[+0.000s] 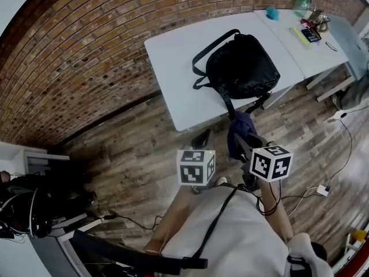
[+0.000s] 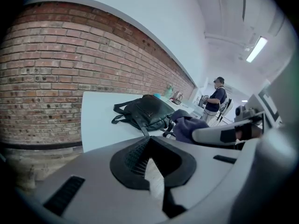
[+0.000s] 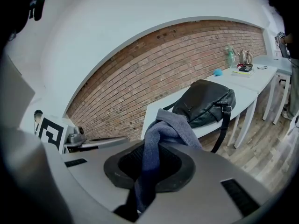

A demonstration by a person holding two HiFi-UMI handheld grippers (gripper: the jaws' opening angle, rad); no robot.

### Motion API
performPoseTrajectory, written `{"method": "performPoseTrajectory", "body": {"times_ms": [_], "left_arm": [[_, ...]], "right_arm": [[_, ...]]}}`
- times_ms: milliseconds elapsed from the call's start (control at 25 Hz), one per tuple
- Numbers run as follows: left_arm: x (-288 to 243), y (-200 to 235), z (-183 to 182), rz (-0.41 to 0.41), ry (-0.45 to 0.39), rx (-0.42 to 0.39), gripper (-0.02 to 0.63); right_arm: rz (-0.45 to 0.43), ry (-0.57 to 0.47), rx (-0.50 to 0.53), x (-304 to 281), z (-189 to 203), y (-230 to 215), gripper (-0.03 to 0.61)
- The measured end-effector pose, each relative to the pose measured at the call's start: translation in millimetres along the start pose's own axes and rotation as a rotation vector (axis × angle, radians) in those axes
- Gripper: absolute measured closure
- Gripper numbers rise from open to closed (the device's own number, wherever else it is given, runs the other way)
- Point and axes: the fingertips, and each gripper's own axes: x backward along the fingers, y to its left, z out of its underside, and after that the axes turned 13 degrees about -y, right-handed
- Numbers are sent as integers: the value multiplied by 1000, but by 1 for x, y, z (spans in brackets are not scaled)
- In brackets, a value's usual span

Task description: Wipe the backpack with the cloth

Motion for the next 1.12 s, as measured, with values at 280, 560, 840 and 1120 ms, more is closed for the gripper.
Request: {"method": "performPoseTrajectory", "body": {"times_ms": [280,560,840,1120], "left_arm": [[-9,15,-5,16,12,-24,611],[-32,19,-7,19,25,-17,611],[-80,-2,-16,13,21,11,611],[-130,-32,-33,7,24,14,611]], "right_arm": [[32,-22,-9,-13,-10,-3,540],[55,-36,-40,-26,-19,-22,540],[-5,-18,-31,-35,-45,-60,540],[-87,-1,-46,-46,-77,-97,540]]}}
